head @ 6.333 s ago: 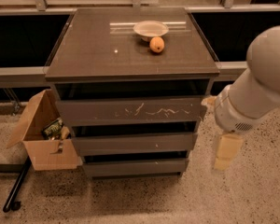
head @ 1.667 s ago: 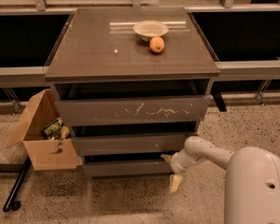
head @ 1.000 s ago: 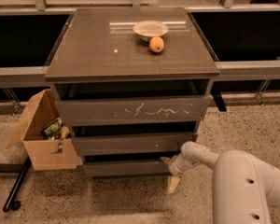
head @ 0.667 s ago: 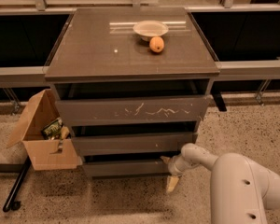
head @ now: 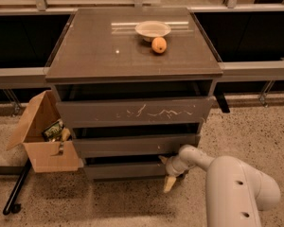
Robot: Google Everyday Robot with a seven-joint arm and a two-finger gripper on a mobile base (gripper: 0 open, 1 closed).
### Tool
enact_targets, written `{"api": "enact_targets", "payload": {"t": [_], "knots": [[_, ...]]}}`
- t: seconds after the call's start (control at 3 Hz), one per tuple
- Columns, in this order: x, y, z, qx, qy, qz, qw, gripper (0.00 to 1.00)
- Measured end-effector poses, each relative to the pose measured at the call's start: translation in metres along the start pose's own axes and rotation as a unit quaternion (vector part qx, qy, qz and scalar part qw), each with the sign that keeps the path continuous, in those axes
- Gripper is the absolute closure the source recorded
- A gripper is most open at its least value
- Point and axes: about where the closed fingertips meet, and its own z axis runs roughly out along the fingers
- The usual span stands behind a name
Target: Open bottom drawer
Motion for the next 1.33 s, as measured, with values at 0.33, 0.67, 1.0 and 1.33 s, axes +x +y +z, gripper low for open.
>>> {"api": "enact_targets", "payload": {"t": [0.33,0.67,1.0,1.33], "knots": [[-0.005,-0.002,0.019,-0.01,-0.018,-0.003,0.9998,0.0],[-0.009,0.005,0.037,-0.028,-0.042,-0.004,0.9987,0.18],[-0.012,0.007,0.037,-0.031,-0.047,-0.004,0.9984,0.42],[-0.014,0.006,0.032,-0.031,-0.047,-0.004,0.9984,0.64]]}}
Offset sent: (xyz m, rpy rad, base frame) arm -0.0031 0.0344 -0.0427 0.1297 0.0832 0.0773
